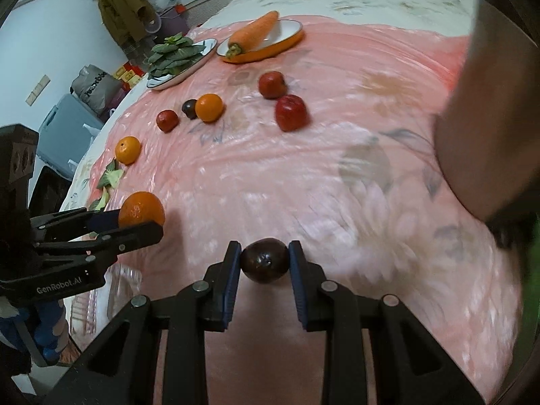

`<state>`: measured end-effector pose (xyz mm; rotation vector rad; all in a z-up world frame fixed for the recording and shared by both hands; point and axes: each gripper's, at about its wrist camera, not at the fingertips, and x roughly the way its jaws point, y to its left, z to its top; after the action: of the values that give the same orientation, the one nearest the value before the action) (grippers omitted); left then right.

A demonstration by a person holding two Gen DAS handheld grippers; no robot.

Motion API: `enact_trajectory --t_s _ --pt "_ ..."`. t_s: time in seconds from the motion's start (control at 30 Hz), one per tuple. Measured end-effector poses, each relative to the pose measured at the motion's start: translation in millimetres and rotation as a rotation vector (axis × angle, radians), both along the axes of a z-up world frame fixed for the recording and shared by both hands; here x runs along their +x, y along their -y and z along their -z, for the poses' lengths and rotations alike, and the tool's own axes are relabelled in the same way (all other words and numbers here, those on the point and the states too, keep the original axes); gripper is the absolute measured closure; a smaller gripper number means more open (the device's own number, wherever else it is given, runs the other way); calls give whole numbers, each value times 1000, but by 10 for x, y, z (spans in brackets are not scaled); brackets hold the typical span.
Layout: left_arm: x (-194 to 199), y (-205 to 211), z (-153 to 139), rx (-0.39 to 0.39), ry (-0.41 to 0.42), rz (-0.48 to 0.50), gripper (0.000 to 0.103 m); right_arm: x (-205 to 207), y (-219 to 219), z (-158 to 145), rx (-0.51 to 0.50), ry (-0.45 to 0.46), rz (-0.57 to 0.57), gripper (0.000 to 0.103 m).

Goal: Organize fruits
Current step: 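Carry the orange and dark plum over the green tray with both tools, then open the right tool to drop the plum while the left tool releases the orange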

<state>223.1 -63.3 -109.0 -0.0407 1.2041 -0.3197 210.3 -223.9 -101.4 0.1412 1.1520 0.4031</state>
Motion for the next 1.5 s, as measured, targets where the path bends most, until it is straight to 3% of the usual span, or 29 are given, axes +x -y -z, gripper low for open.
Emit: enact_trajectory --t_s 0.47,0.93,1.13,1.3,1.5 --pt "-388 1171 -162 -18 -1 282 65 -661 1083 -222 -26 -22 233 85" --pt "-827 2910 -503 -88 80 623 65 -1069 2899 -439 -152 23 608 85" --pt "-671 3680 -555 -76 126 667 65 -1016 3486 -306 -197 15 691 85" --pt "-361 4253 -363 -39 124 639 65 -920 3863 -164 -213 0 726 85" --pt "-162 4399 -73 2 99 600 65 -850 4067 -27 -215 -7 737 85"
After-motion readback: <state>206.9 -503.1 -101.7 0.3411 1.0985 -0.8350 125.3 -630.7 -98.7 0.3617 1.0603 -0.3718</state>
